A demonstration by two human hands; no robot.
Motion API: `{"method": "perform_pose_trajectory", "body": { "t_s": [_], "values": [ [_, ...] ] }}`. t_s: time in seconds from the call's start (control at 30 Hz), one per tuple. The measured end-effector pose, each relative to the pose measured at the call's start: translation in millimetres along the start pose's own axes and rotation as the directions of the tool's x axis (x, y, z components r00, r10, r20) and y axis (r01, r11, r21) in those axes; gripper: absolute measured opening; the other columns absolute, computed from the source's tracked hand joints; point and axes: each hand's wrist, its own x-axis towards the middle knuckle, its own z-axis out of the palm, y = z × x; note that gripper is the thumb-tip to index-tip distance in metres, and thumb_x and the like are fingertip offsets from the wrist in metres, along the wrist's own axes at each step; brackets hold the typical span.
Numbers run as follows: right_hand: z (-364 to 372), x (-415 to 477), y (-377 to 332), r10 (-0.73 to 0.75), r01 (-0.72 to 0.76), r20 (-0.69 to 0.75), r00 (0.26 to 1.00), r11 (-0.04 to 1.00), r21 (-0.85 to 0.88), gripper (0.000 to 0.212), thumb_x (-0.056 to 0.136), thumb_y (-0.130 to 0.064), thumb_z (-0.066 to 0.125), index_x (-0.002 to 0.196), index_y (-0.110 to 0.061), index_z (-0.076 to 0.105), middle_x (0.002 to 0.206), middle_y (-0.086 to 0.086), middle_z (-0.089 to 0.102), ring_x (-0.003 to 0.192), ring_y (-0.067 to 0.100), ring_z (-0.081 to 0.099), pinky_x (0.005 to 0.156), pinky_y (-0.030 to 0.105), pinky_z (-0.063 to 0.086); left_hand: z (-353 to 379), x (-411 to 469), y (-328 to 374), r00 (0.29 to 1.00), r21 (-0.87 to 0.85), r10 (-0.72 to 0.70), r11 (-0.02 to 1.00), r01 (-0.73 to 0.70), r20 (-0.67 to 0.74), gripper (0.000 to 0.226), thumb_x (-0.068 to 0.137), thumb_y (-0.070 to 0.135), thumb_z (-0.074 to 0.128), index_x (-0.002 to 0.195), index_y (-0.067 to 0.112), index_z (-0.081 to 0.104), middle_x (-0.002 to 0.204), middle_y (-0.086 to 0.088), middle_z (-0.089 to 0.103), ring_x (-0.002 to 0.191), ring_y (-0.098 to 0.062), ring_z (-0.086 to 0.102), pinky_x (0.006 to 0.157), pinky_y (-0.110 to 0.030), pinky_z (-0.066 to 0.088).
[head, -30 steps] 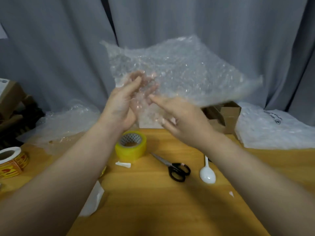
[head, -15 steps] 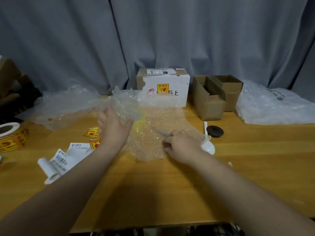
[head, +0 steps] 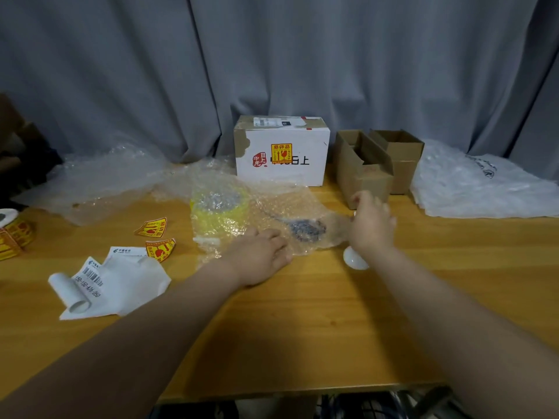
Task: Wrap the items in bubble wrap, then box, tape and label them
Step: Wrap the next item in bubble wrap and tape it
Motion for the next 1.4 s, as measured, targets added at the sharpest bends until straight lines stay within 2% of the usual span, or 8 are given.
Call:
{"method": "perform_pose_trajectory", "body": {
  "t_s": [0.1,0.2,0.4,0.53,0.7,0.9,1.2,1.4],
  "values": [
    [3,11,25,0.204,-0.169,0.278,0.939,0.975,-0.145,0.04,0.093,-0.023,0.051,0.132,-0.019,0.044,0.134,0.013,0.046,0.124,0.035,0.042,0.103,0.043,0.035,-2,1,11,0.999,-0.065,0.029,0.997,-0.028,0.015,0.053,0.098,0.052,0.027,0.146,0.029,0.033,0.153,0.002,0.028,0.134,-0.027,0.025,0.11,-0.037,0.02],
    [4,17,40,0.155,-0.129,0.335,0.93,0.987,-0.097,0.038,0.091,-0.022,0.053,0.129,-0.021,0.05,0.125,0.014,0.054,0.115,0.033,0.049,0.089,0.038,0.044,-5,-3,10,0.998,-0.237,0.063,0.969,-0.066,-0.021,0.046,0.1,0.042,0.034,0.142,0.025,0.04,0.149,0.0,0.033,0.134,-0.024,0.028,0.11,-0.035,0.023],
    [-11,11,30,0.176,-0.176,0.002,0.984,0.984,0.017,0.043,0.083,-0.028,0.071,0.12,-0.014,0.053,0.124,0.014,0.047,0.109,0.032,0.051,0.092,0.04,0.045,-25,-27,-27,0.992,0.018,-0.044,0.999,0.047,-0.117,0.029,0.096,0.04,0.045,0.121,0.033,0.057,0.128,0.005,0.048,0.121,-0.018,0.038,0.104,-0.038,0.032],
    [-20,-9,-13,-0.081,0.121,-0.217,0.973,0.977,0.177,0.049,0.079,-0.029,0.075,0.122,-0.018,0.053,0.125,0.007,0.048,0.118,0.027,0.042,0.099,0.037,0.037,-19,-42,-36,0.986,0.071,-0.154,0.986,0.15,0.065,0.046,0.094,0.055,0.037,0.137,0.04,0.043,0.141,0.002,0.038,0.129,-0.025,0.034,0.108,-0.046,0.03],
    [10,-42,-70,-0.439,0.319,0.206,0.874,0.84,0.439,0.051,0.074,-0.033,0.079,0.117,-0.021,0.054,0.116,-0.001,0.056,0.106,0.016,0.053,0.088,0.028,0.043,-12,-41,-17,1.0,-0.238,-0.011,0.971,0.009,-0.007,0.04,0.098,0.037,0.043,0.134,0.021,0.051,0.13,-0.006,0.048,0.121,-0.023,0.045,0.102,-0.029,0.035],
    [34,-51,-65,-0.42,0.227,0.389,0.82,0.862,0.453,0.059,0.072,-0.03,0.082,0.122,-0.02,0.052,0.12,-0.001,0.056,0.107,0.016,0.054,0.091,0.028,0.046,-17,-55,-31,0.995,-0.091,0.031,0.996,-0.022,0.095,0.06,0.081,0.057,0.062,0.127,0.02,0.054,0.124,0.004,0.05,0.114,-0.014,0.046,0.097,-0.027,0.039],
    [16,-45,-72,-0.407,0.238,0.51,0.758,0.9,0.365,0.051,0.073,-0.045,0.079,0.112,-0.026,0.052,0.095,-0.011,0.057,0.087,0.015,0.06,0.057,0.02,0.044,-31,-57,-45,0.994,0.227,-0.104,0.968,0.106,-0.022,0.006,0.089,0.016,0.046,0.088,0.023,0.046,0.104,-0.001,0.057,0.097,-0.023,0.056,0.067,-0.03,0.041],
    [29,-49,-68,-0.423,0.31,0.457,0.782,0.901,0.303,0.049,0.073,-0.043,0.079,0.11,-0.024,0.053,0.11,-0.006,0.057,0.099,0.016,0.056,0.084,0.035,0.051,-35,-67,-68,0.978,0.214,-0.165,0.958,0.19,-0.128,0.004,0.089,0.021,0.046,0.085,0.019,0.046,0.096,-0.002,0.056,0.087,-0.02,0.05,0.069,-0.03,0.038]
  ]
}}
